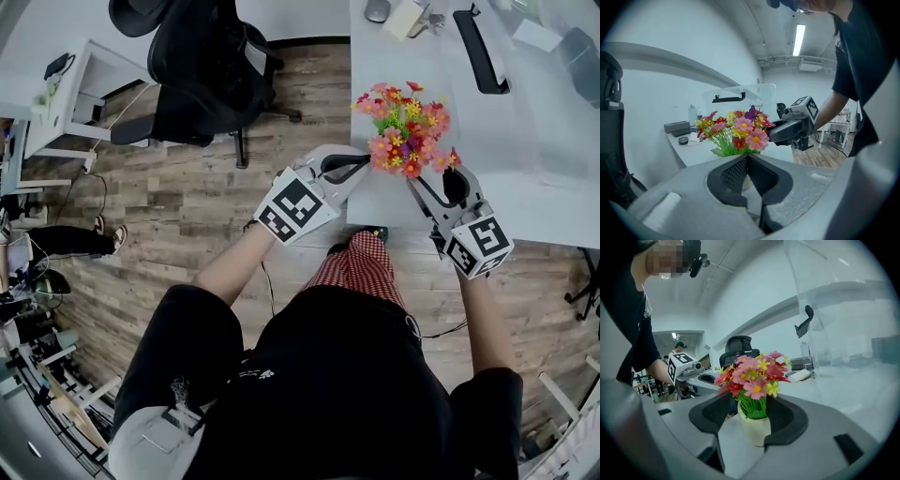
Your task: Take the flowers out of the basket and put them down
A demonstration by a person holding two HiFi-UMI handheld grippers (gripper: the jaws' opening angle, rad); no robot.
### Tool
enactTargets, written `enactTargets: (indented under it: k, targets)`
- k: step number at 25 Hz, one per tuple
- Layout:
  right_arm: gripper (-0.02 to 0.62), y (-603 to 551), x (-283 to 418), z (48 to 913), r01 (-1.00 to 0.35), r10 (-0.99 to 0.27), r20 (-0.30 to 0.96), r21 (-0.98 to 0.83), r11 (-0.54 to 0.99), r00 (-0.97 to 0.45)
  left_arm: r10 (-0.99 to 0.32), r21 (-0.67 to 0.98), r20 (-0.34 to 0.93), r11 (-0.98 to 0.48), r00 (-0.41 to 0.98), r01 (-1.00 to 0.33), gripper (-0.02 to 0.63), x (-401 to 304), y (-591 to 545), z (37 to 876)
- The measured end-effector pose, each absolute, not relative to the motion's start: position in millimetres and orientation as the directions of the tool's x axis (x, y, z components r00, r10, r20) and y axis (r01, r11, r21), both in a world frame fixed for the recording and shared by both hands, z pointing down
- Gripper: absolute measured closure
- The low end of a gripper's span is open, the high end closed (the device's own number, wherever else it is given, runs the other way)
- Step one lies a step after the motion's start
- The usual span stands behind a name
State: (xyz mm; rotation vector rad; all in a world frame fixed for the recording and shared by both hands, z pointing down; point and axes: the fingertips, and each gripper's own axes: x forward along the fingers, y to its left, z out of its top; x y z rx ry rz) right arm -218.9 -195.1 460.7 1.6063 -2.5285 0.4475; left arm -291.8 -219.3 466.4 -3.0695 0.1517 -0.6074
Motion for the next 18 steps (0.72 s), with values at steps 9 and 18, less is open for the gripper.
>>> enactTargets:
  k: [9, 18]
  targets:
    - [0.423, -188, -216, 462, -0.915, -0.879, 0.268, -0.196, 0.352, -0.395, -0.092, -0.029, 0.387, -0.996, 0.917, -0.088, 0.598, -302, -219, 462]
    - [0.469, -177, -222, 463, -0.929, -0.881, 0.301, -0.184, 0.322, -0.365, -0.105, -0.033, 0.372, -0.994, 0.922, -0.1, 0.598, -305, -213, 457]
